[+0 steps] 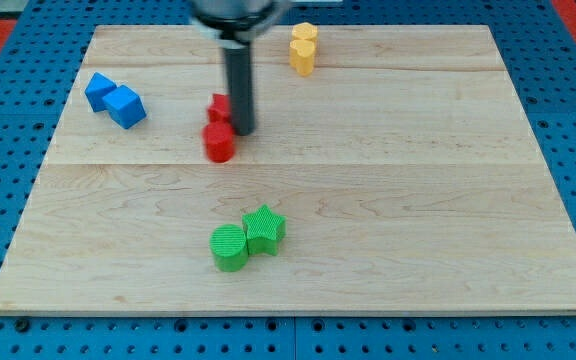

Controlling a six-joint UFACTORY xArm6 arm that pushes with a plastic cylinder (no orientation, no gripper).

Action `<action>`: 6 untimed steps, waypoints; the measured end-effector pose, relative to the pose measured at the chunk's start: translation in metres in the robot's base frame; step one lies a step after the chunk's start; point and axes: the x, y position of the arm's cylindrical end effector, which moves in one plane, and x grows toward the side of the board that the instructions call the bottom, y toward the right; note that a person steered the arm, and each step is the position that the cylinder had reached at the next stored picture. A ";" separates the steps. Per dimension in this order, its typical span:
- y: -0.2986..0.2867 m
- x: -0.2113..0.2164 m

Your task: Slide the red circle slightly to the right of the board

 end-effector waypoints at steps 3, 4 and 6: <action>-0.076 0.032; -0.033 0.041; -0.051 0.151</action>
